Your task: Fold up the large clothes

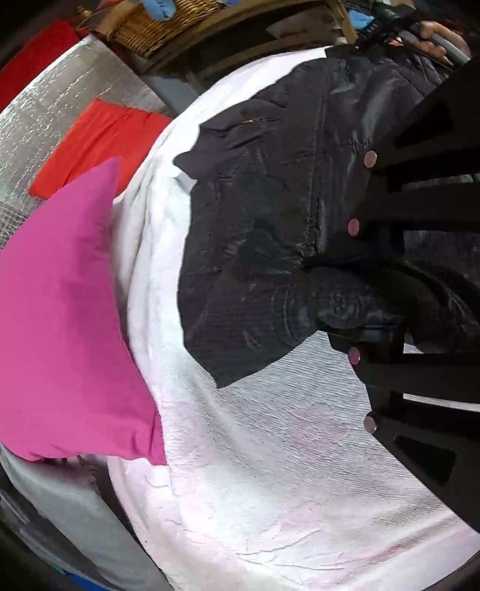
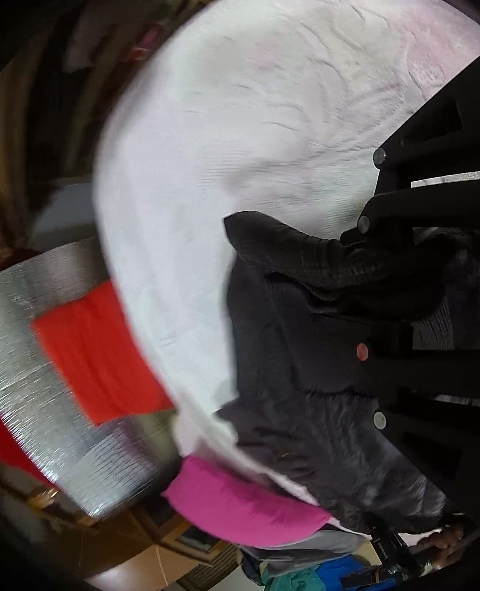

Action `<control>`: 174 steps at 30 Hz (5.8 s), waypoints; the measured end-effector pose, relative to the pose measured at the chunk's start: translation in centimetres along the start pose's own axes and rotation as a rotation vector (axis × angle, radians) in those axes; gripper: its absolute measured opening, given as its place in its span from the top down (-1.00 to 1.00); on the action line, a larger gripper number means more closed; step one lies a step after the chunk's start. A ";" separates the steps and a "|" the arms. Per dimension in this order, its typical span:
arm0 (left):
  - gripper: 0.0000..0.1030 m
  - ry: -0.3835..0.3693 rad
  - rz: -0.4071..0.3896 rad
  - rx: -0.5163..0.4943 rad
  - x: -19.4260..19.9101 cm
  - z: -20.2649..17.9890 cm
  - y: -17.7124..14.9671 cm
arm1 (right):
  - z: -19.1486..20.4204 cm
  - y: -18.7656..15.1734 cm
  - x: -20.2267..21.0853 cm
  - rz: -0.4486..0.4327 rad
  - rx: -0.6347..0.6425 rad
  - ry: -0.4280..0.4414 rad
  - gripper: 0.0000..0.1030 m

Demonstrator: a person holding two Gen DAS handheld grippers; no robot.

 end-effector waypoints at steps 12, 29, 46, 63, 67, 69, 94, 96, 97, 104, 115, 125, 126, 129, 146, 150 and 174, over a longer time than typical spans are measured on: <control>-0.36 -0.057 0.088 -0.024 1.8 -0.4 -5.0 | -2.6 -2.8 1.3 0.187 -0.148 0.115 0.03; -0.46 -0.010 0.063 -0.064 4.3 -0.3 -8.0 | -0.6 -5.4 5.8 0.066 -0.058 0.045 -0.35; -0.47 -0.131 0.017 0.064 7.5 2.7 -11.8 | -7.1 -6.4 10.2 0.087 -0.223 0.230 -0.38; 0.34 -0.256 0.035 0.043 -0.2 0.2 -3.1 | 2.5 -2.6 0.3 0.093 0.063 0.132 0.47; 0.53 -0.213 0.007 0.005 -0.2 -0.3 -1.2 | 4.4 -0.5 -0.2 -0.008 0.104 0.096 0.52; 0.56 -0.209 -0.013 0.005 -0.3 -0.4 0.3 | 4.8 0.9 -0.2 -0.053 0.100 0.102 0.54; -0.35 0.042 0.013 -0.163 5.2 -1.3 -6.6 | -3.7 0.1 5.9 0.083 -0.172 0.177 -0.45; -0.35 0.125 0.030 -0.241 6.3 -1.8 -9.5 | -5.2 -1.4 7.2 0.116 -0.171 0.162 -0.45; -0.35 0.139 0.033 -0.261 6.6 -2.0 -10.3 | -5.5 -1.9 7.5 0.126 -0.169 0.154 -0.45; -0.35 0.139 0.033 -0.273 10.4 -2.4 -18.0 | -8.9 -9.1 10.9 0.206 -0.130 0.165 -0.45; -0.35 0.009 0.002 -0.097 16.3 -1.7 -25.7 | -9.8 -15.7 14.7 0.260 -0.018 0.206 -0.44; -0.35 -0.048 0.077 -0.029 16.3 -0.9 -28.1 | -9.1 -20.2 14.2 0.369 0.201 0.062 -0.44; -0.34 -0.050 0.086 -0.033 16.2 -1.0 -28.1 | -9.5 -20.5 14.0 0.379 0.198 0.041 -0.43; -0.16 -0.068 0.108 -0.036 16.0 -1.1 -29.0 | -10.7 -21.0 13.9 0.433 0.152 0.035 -0.42; 0.69 -0.161 0.085 -0.056 16.3 -2.3 -29.1 | -9.6 -22.1 16.5 0.326 0.254 0.081 0.38; 0.15 -0.156 0.142 -0.057 15.0 -2.6 -29.4 | -11.6 -22.5 14.5 0.402 0.169 -0.003 -0.03; -0.27 -0.148 0.232 -0.085 12.6 -2.8 -31.8 | -10.2 -25.6 15.1 0.377 0.318 -0.007 0.19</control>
Point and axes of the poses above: each gripper's, at about its wrist camera, not at the fingertips, and x roughly against the way its jaws point, z to its left, y to its top, the point moved 6 cm from there along -x, roughly the way its jaws point, and after that the axes turned 14 degrees about -x, right-handed, at the moved point
